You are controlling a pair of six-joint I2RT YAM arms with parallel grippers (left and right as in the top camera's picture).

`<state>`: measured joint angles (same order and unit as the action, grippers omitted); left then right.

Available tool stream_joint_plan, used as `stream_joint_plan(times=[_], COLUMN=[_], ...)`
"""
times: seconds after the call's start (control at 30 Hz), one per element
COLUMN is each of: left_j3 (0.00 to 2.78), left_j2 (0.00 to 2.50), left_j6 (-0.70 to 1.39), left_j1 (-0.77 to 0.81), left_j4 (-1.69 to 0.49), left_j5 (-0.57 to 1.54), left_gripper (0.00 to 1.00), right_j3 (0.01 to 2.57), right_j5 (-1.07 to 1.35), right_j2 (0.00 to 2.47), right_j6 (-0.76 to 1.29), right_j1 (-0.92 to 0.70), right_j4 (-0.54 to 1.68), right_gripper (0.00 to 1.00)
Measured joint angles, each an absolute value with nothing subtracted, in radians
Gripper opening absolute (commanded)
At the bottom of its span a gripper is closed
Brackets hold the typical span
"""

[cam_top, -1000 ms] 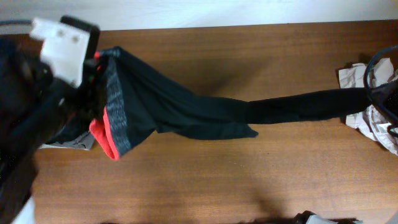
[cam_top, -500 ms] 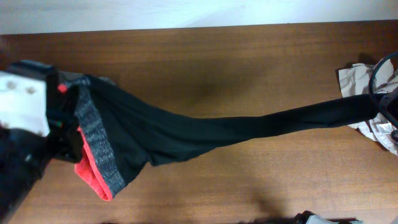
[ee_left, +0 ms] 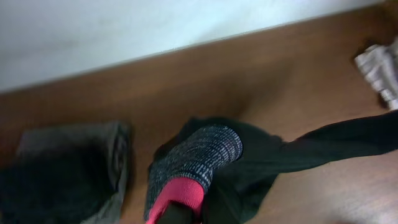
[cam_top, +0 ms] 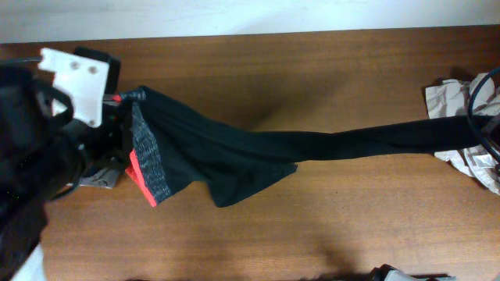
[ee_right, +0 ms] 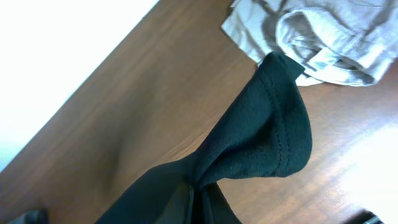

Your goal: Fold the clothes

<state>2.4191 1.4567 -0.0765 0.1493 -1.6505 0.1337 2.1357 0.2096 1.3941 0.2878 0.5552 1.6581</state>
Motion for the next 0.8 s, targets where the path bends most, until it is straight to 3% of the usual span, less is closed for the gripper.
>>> stream_joint_plan(times=[0.4, 0.8], left_j3=[2.419, 2.418], left_j2=[1.737, 1.933], left_j6=[-0.001, 0.049], left_j1=[0.148, 0.025], left_j4=[-1.687, -1.655], left_j5=[-0.043, -0.105], left_gripper=[0.02, 0.01], right_j3=[2.135, 2.123], right_j5=[0.103, 0.118], right_j2=[1.499, 1.831], right_j6=[0.288, 0.289], right_j1=[0.555, 0.557], right_j4=[1.692, 1.687], right_gripper=[0.04, 0.04])
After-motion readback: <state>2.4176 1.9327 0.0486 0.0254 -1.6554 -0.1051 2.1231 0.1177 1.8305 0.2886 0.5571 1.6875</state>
